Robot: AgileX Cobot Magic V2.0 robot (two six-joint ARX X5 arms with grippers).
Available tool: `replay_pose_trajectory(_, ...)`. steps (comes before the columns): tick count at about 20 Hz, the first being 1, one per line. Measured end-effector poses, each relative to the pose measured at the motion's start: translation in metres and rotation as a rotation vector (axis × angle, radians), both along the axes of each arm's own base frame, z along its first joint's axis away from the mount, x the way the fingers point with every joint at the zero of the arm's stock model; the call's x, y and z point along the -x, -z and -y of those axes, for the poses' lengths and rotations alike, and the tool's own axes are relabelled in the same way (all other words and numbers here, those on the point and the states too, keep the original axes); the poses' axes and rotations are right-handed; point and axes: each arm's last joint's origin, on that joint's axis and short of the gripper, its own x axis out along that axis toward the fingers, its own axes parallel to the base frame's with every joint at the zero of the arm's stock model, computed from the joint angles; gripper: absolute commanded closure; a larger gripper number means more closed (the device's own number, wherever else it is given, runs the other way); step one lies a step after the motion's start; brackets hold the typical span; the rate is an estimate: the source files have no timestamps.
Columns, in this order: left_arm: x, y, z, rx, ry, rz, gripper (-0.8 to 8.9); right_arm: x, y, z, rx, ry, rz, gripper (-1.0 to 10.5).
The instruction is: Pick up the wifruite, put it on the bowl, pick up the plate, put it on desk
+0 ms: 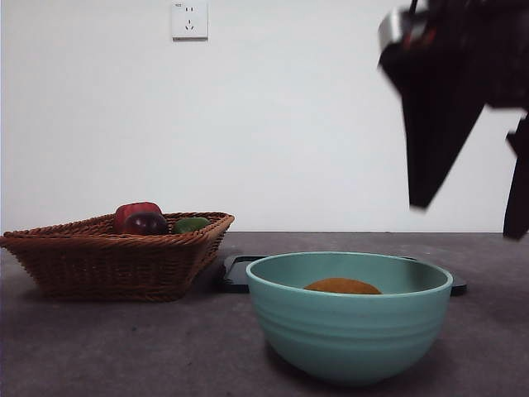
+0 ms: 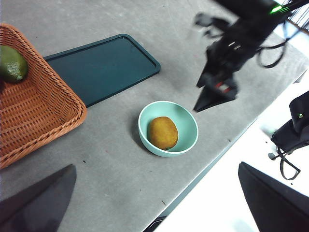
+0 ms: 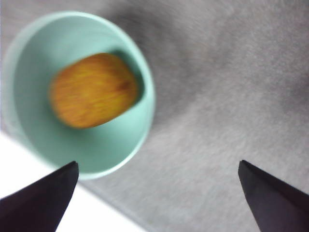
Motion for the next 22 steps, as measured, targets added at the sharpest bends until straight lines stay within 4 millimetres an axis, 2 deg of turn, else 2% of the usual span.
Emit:
replay_pose_trajectory(4,0.000,0.000,0.000,0.000,0.000,0.000,2.48,-0.015,0.026,-0.009,0.051,0.001,-0.078,3.1)
replay_pose_trajectory(9,0.000,0.000,0.000,0.000,0.000,0.000,2.48,-0.026,0.047,-0.016,0.074,0.000,-0.115,3.2)
replay_pose_trajectory(14,0.000,0.000,0.000,0.000,0.000,0.000,2.48,-0.032,0.057,-0.021,0.072,-0.003,-0.111,5.4)
replay_pose_trajectory(19,0.000,0.000,0.000,0.000,0.000,0.000,2.48,-0.030,0.056,-0.028,0.055,-0.018,-0.092,8.5)
replay_pose_trajectory(22,0.000,0.000,0.000,0.000,0.000,0.000,2.48,-0.027,0.056,-0.033,0.053,-0.018,-0.095,9.4)
